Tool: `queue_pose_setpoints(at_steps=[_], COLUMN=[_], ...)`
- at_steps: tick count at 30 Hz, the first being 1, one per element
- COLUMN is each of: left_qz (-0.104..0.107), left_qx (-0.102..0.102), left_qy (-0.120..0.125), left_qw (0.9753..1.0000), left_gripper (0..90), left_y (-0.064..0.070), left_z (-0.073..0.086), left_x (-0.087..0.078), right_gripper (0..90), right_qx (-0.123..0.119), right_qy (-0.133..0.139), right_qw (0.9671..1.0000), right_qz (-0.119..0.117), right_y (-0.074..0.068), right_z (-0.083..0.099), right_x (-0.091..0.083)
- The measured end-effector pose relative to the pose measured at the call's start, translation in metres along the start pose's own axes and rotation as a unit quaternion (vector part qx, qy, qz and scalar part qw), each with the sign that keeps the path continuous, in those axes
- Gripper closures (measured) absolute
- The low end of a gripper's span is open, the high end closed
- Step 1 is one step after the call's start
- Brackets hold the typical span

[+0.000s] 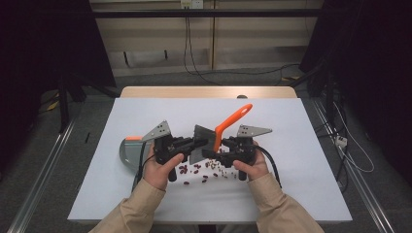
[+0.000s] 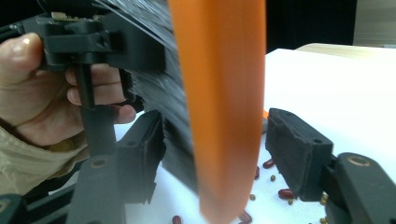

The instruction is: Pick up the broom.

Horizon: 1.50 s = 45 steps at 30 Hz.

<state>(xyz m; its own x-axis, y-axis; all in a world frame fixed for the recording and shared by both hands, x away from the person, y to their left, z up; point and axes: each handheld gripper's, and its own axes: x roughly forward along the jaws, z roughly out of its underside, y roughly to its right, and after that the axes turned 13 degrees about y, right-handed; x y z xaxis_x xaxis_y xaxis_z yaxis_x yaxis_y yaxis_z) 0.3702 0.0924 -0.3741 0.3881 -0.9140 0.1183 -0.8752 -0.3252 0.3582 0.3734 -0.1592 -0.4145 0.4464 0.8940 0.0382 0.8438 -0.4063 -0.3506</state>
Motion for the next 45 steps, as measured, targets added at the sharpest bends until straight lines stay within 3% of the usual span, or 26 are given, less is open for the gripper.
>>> queue_pose_setpoints(at_steps=[2,7,12,19,32,35,38,40,43,45], left_qz=[0.001,0.0,-0.005,-0.021,-0.033,-0.037,-0.052,-0.062,-0.068,-0.07], left_qx=[0.002,-0.004,0.013,0.031,0.037,0.041,0.05,0.065,0.072,0.089], left_qy=[-0.002,0.005,-0.002,-0.014,-0.026,-0.028,-0.027,-0.029,-0.024,-0.033], left_qw=[1.0,1.0,0.9999,0.9992,0.9984,0.9981,0.997,0.9955,0.9948,0.993], left_gripper=[86.6,86.2,83.8,82.7,82.9,78.7,64.8,59.4,49.3,49.0], left_y=[0.0,-0.005,-0.007,-0.012,-0.014,-0.014,-0.013,-0.011,-0.009,-0.008], left_z=[0.001,0.001,0.001,0.004,0.008,0.007,0.002,-0.002,-0.009,-0.013], left_x=[0.002,-0.001,-0.002,-0.003,-0.005,-0.004,-0.005,-0.006,-0.005,-0.004], right_gripper=[39.1,67.8,69.2,69.4,70.3,70.4,70.5,70.5,70.5,70.6], right_qx=[-0.003,-0.008,-0.028,-0.012,-0.018,-0.021,-0.027,-0.025,-0.025,-0.025], right_qy=[-0.002,-0.014,-0.036,-0.056,-0.069,-0.075,-0.077,-0.078,-0.09,-0.095], right_qw=[1.0,0.9997,0.999,0.998,0.9966,0.996,0.9956,0.9953,0.9939,0.9935], right_qz=[-0.009,-0.017,0.0,0.026,0.043,0.043,0.046,0.051,0.059,0.058], right_y=[0.0,0.0,-0.004,-0.003,-0.005,-0.005,-0.006,-0.005,-0.002,-0.001], right_z=[0.002,0.001,-0.004,-0.011,-0.023,-0.023,-0.023,-0.023,-0.022,-0.019], right_x=[0.003,0.002,-0.002,-0.008,-0.015,-0.014,-0.014,-0.015,-0.015,-0.014])
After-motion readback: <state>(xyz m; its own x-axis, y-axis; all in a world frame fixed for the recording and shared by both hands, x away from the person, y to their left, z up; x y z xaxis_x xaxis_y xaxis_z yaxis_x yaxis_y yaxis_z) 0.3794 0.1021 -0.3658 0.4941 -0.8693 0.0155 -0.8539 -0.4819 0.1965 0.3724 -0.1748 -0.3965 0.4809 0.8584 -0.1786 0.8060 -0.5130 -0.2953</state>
